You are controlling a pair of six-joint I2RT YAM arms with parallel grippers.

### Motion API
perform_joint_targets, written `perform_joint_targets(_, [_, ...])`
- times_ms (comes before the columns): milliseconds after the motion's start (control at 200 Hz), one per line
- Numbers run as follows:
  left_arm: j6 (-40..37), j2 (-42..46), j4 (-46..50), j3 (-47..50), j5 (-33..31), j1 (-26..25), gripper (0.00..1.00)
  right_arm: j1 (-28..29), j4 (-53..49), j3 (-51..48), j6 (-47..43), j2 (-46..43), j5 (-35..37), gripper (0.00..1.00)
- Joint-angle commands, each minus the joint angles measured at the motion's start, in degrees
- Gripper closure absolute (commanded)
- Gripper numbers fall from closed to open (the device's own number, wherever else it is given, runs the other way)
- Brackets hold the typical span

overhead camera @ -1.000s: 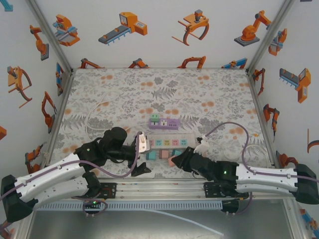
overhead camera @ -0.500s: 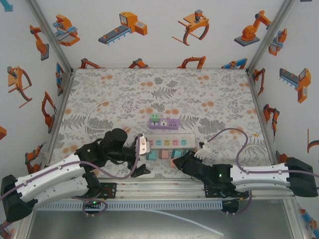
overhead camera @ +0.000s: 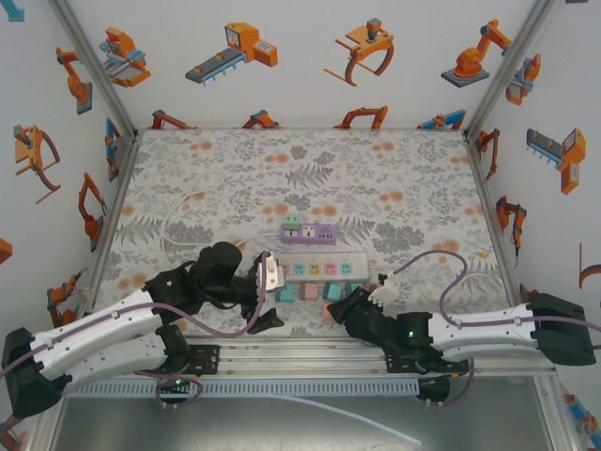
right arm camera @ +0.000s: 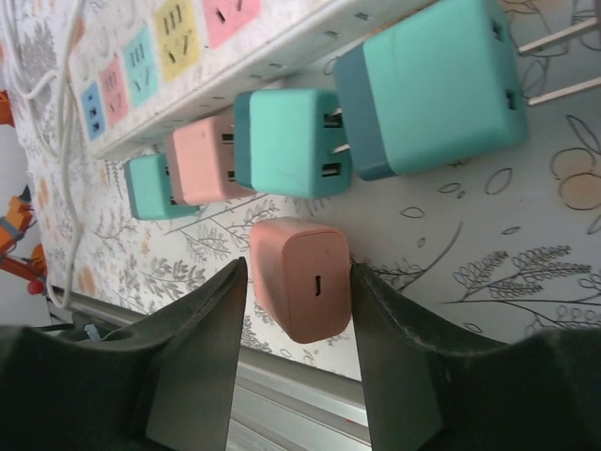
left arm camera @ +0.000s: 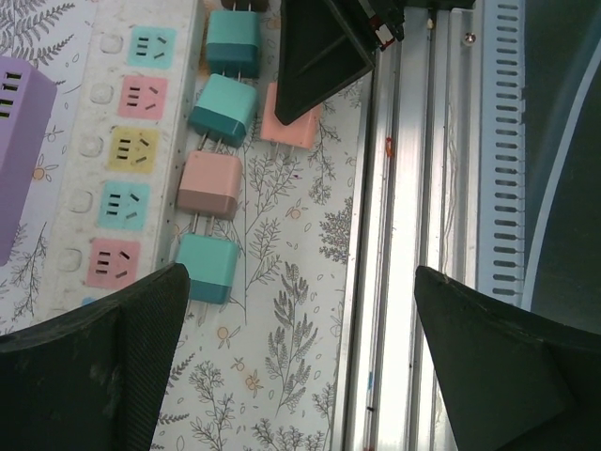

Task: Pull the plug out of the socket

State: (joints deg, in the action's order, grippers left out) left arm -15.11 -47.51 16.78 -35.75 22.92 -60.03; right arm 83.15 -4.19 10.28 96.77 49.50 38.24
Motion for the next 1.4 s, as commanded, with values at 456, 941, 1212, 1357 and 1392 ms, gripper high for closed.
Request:
perform_joint_targets(456, [-0.4, -0.8, 0.3, -0.2, -1.6, -0.6, 0.03, 0.8, -13.6, 2.1, 0.6, -8.3, 4.9, 0.42])
perform_joint_targets(941, [3.5, -1.0, -1.1, -0.3, -9.4, -0.6, 0.03, 0.6, -21.2, 17.5, -44.7, -13.7, 17.7, 0.31])
perform_joint_targets(1212, [14.3, -1.7, -6.7, 0.1, -23.0, -0.3, 0.03, -6.6, -13.0, 21.7, -78.4, -13.9, 10.1, 0.24])
perform_joint_targets(1357, [19.1, -1.3, -9.2, 0.4, -25.9, 2.0, 0.03, -15.7, -9.0, 23.7, -89.3, -11.8, -1.7, 0.24])
perform_joint_targets(1392, [21.2, -1.8, -8.7, -0.3, -25.3, 3.4, 0.03, -17.8, -8.4, 24.5, -91.1, -10.9, -4.3, 0.24])
